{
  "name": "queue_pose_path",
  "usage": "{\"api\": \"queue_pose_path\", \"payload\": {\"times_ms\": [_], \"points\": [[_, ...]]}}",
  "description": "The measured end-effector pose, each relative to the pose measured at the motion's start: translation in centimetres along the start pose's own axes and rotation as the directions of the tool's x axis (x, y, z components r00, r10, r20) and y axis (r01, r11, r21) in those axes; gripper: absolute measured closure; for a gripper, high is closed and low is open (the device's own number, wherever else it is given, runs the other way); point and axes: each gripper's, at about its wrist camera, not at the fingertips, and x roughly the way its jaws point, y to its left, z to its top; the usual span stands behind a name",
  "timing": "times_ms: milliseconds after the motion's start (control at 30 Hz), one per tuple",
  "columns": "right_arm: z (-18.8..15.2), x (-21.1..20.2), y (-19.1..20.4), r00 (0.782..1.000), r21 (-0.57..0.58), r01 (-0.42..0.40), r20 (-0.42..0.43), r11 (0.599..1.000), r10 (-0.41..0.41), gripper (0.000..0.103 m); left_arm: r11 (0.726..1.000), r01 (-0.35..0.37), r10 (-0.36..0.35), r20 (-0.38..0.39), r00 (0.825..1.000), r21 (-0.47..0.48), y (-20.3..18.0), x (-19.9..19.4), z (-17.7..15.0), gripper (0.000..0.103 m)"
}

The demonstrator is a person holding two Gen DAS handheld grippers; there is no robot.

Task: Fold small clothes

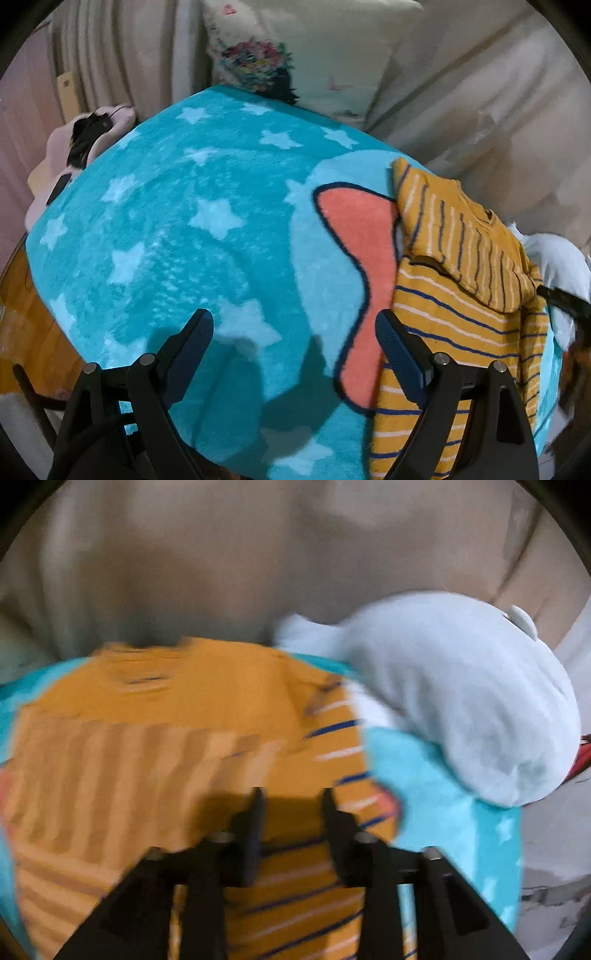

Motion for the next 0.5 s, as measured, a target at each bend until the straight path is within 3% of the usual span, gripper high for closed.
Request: {"api": "queue_pose_path", "payload": {"times_ms": [67,133,200,233,333,367,467,500], "points": [[-2.2,-2.2,3.4,0.973,-0.05,-0.23,-0.029,0.972,0.229,0.057,1.0,-0.01,0.01,-0.003,1.0,-0.022,0.7,0.3,0.1,0.014],[-3.9,-2.8,6.7,0.918,-0.105,-0.393,-0.1,0.913,0.384,0.057,0.999,-0.012,0.012,-0.005,1.0,-0.036,1.0,0.5,0.1,0.014],[-6.1,-2.3,10.7,0.858,-0.141,-0.502,-0.201,0.853,0.472,0.057,0.999,-0.006,0.006,-0.008,1.0,-0.035,0.8,0.8,0.1,0.014],[-7.0,-1.8,12.5,0.842,-0.162,-0.525,-0.241,0.835,0.482,0.058,1.0,-0.001,0.001,-0.01,1.0,-0.026,0.6,0.9,0.0,0.014],[-8.9,0.1,15.9,0.85,-0.208,-0.506,-0.284,0.837,0.443,0.056,1.0,0.011,-0.011,-0.024,1.0,0.002,-0.3,1.5,-0.6,0.014],[-8.9,-0.3,15.8,0.858,-0.204,-0.499,-0.253,0.842,0.447,0.056,1.0,0.015,-0.015,-0.033,0.999,0.012,-0.7,1.7,-0.8,0.014],[-8.6,-0.7,13.8,0.843,-0.157,-0.519,-0.258,0.84,0.472,0.056,0.999,0.022,-0.02,-0.049,0.999,0.033,-1.6,2.0,-1.3,0.014],[-8.6,-0.5,12.1,0.856,-0.139,-0.499,-0.234,0.856,0.461,0.056,0.999,0.027,-0.025,-0.052,0.998,0.035,-2.0,1.9,-1.4,0.014]]}}
